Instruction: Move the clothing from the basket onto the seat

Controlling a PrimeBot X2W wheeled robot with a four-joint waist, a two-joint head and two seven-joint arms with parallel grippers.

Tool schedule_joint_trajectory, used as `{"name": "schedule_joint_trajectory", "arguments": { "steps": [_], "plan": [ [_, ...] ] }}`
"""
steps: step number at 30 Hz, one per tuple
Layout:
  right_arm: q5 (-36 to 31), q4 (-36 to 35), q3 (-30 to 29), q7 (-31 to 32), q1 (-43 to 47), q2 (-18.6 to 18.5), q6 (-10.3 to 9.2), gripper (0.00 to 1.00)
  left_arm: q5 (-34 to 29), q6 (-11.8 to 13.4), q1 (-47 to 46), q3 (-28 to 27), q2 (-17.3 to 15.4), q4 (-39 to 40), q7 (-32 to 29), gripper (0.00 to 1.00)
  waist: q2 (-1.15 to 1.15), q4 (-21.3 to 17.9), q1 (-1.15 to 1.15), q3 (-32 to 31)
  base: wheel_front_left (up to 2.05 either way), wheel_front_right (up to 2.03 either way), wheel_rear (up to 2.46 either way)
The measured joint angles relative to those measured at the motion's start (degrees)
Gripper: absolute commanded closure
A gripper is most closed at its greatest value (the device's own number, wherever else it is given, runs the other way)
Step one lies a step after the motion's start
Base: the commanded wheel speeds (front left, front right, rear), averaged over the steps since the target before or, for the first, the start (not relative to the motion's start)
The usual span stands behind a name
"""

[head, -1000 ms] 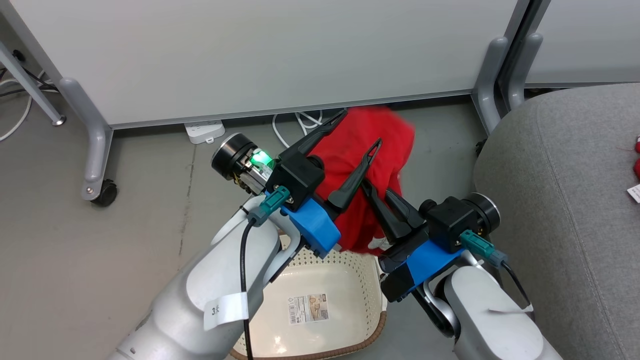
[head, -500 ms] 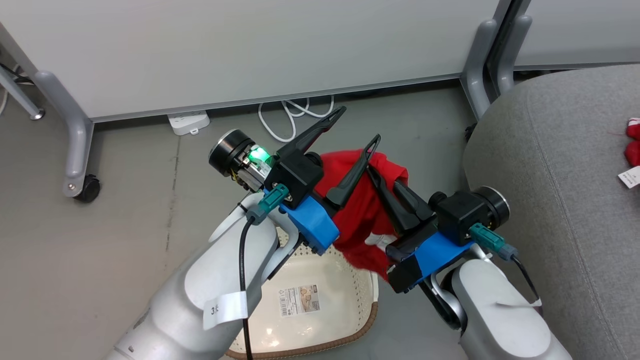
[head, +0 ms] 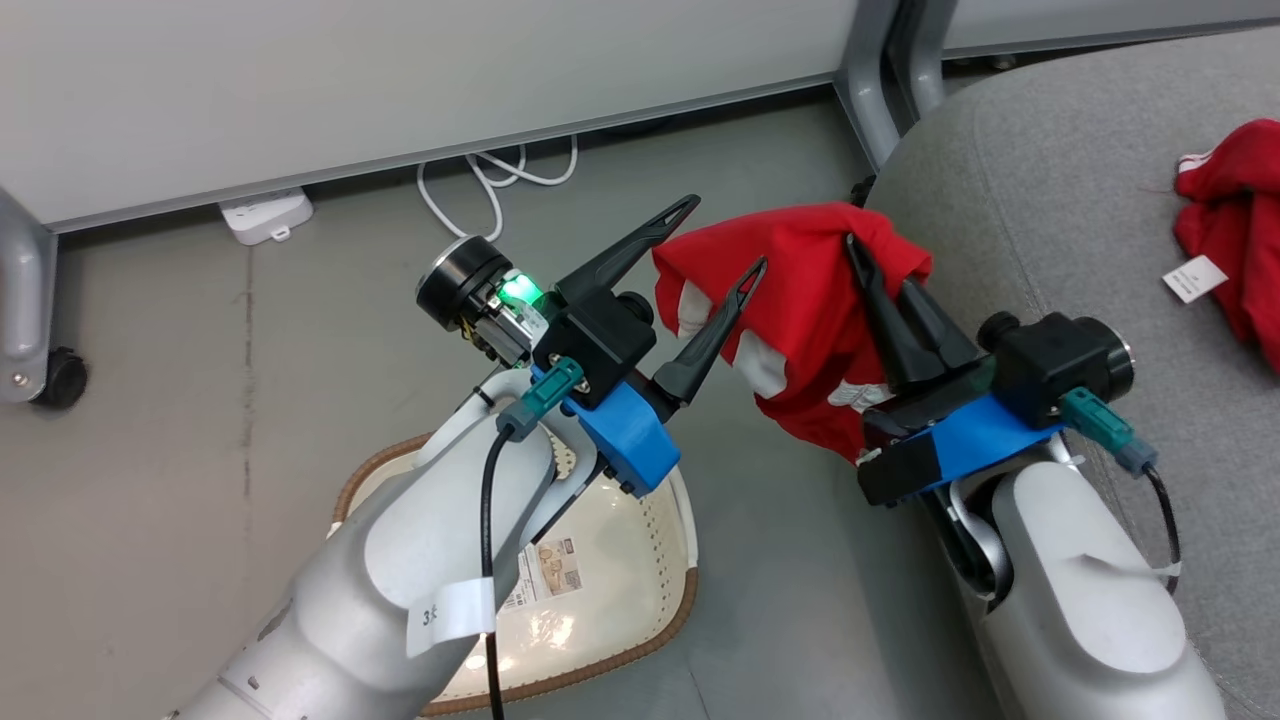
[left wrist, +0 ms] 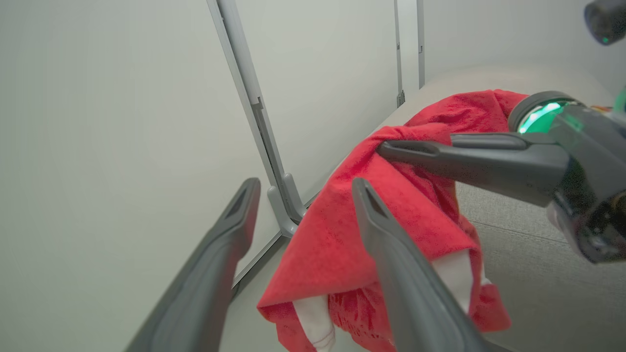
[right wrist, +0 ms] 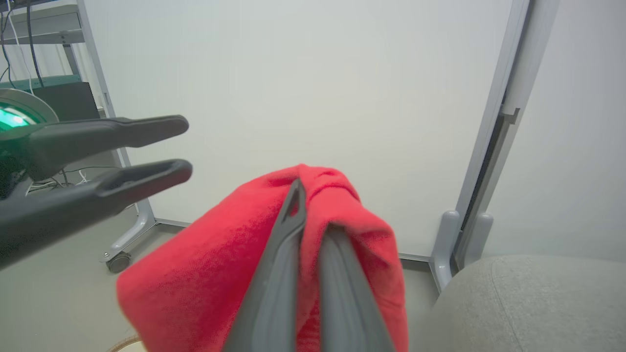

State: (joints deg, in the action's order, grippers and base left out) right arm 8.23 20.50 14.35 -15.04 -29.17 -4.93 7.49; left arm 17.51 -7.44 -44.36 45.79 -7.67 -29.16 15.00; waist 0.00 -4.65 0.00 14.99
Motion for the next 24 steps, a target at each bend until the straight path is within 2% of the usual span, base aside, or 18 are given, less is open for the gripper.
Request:
{"name": "schedule_joint_trajectory", "arguments": {
  "steps": [13,24],
  "plan": [
    [-0.8,-3.4,-10.1,0.0,2.1,-0.4,0.0,1.0,0.1,0.0,-0.6,4.1,-0.6,-0.1,0.0,0.0,0.0,-7.8,0.0,2.5,0.0,0.0,0.0],
    [-1.2,-4.7,-14.4,0.0,5.2,0.2,0.0,1.0,1.1,0.0,-1.1,7.4,-0.6,-0.5,0.0,0.0,0.0,-11.9,0.0,3.8,0.0,0.0,0.0]
  ]
}}
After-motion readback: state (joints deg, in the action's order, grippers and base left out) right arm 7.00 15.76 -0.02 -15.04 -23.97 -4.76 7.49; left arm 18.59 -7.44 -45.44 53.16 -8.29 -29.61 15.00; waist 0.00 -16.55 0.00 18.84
